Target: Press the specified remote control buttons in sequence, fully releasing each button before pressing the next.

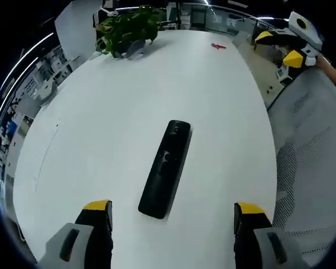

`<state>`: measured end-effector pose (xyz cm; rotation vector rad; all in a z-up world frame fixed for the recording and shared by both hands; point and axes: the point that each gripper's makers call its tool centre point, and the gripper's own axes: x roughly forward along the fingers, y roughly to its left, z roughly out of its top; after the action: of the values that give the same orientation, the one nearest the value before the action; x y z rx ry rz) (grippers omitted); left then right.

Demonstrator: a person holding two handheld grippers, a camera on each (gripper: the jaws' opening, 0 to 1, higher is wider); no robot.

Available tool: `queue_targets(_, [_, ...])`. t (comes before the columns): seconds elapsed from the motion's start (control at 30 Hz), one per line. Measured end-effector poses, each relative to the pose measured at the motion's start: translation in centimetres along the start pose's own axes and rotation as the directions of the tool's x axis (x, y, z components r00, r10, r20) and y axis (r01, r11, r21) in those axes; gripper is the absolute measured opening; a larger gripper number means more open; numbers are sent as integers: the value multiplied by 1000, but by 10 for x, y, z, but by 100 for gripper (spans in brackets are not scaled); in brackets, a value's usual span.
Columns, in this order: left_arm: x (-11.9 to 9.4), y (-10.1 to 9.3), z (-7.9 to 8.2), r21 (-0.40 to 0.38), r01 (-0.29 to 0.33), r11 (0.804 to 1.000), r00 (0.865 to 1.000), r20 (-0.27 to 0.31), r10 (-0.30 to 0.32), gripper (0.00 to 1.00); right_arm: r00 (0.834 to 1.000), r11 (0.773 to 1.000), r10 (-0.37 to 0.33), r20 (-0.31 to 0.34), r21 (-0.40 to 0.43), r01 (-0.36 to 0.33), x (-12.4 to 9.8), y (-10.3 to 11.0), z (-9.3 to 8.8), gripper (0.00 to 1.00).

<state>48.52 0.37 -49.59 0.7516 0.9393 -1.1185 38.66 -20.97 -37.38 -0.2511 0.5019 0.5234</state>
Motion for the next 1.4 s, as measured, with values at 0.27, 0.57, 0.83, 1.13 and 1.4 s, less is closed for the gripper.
queue_targets(0.27, [13, 5, 6, 26, 34, 999, 999, -33, -33, 93, 1000, 1000, 2, -7, 4, -2, 0, 0, -2, 38])
queue_targets(0.57, [22, 8, 4, 65, 78, 995, 994, -87, -72, 89, 1000, 1000, 1, -21, 2, -1, 1, -1, -4, 37])
queue_targets(0.83, [26, 10, 4, 91, 110, 990, 988, -119, -99, 82, 999, 1000, 9, -32, 1, -9, 2, 1, -6, 36])
queue_targets(1.13, [29, 12, 0, 129, 136, 982, 980, -163, -114, 72, 999, 1000, 14, -36, 0, -14, 3, 2, -7, 36])
queue_targets(1.4, [34, 13, 3, 160, 136, 978, 979, -171, -108, 57, 999, 1000, 18, -40, -4, -18, 3, 2, -8, 35])
